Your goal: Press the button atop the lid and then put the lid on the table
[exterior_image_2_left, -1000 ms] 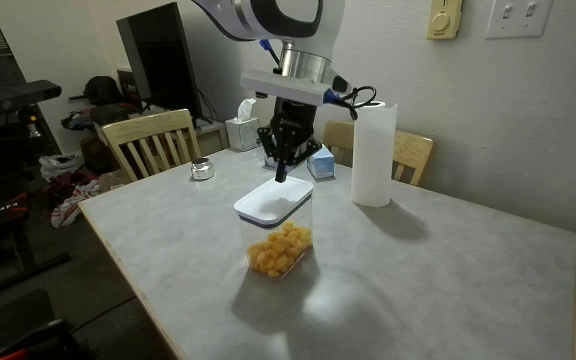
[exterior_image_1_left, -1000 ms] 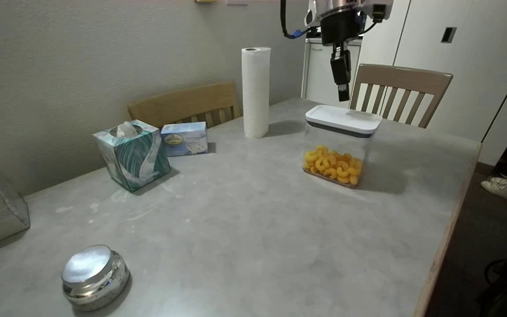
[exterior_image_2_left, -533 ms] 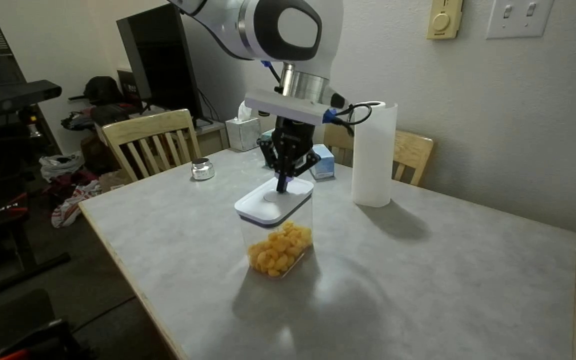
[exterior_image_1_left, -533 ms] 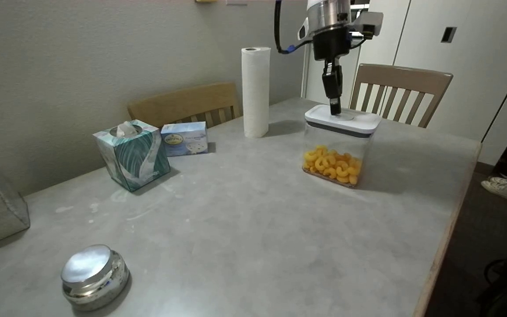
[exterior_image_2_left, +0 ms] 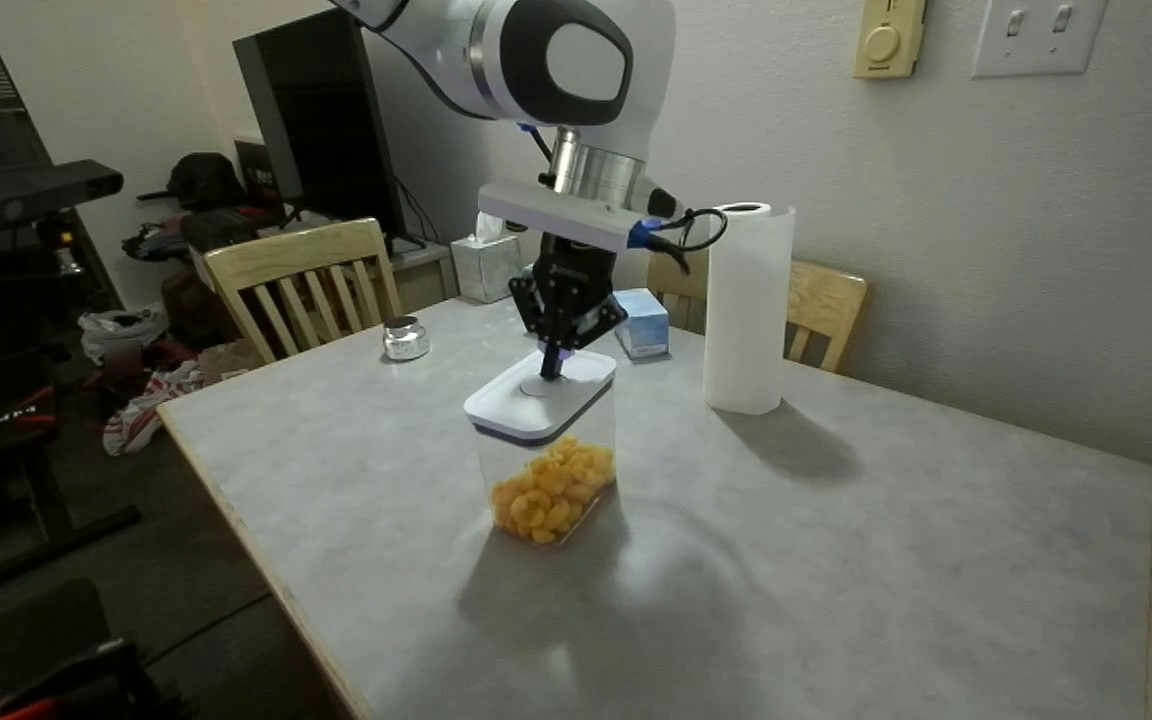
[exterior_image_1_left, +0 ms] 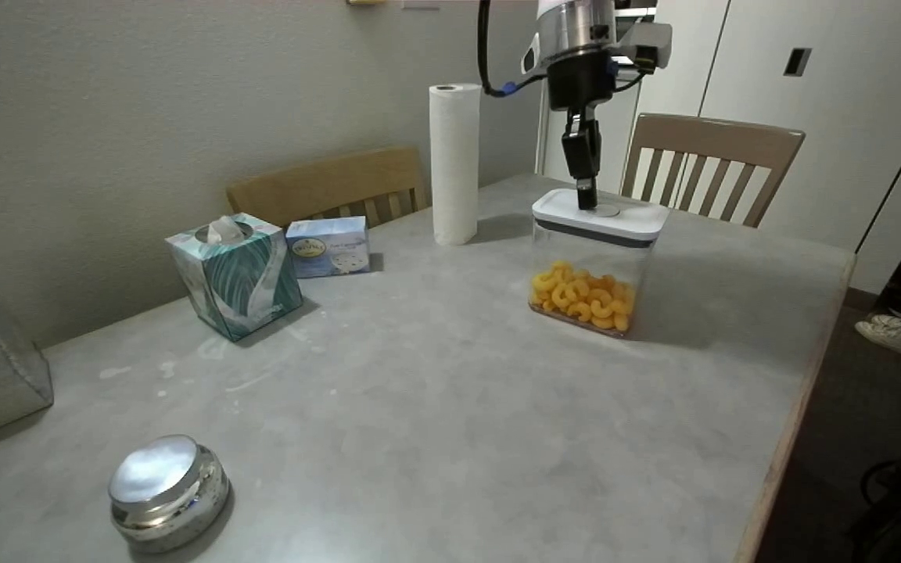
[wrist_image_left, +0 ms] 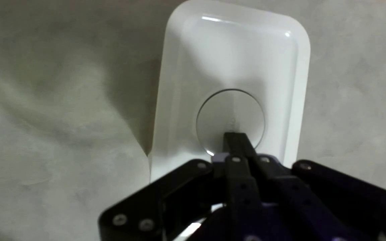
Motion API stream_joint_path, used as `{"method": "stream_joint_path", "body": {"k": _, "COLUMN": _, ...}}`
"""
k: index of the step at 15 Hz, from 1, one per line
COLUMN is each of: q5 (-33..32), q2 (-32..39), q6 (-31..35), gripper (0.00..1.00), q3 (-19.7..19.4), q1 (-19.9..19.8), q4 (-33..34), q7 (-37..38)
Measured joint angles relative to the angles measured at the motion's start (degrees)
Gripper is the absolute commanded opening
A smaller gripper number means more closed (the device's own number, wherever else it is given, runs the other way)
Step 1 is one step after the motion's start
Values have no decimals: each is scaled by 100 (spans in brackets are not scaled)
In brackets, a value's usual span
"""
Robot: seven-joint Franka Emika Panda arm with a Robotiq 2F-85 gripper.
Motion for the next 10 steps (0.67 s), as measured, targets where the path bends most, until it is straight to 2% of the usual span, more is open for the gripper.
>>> {"method": "stream_joint_path", "body": {"k": 10, "q5": -126, "q2": -117, "q6": -75, "gripper": 0, "q3": 14, "q1": 84, "q4": -40, "q7": 735}}
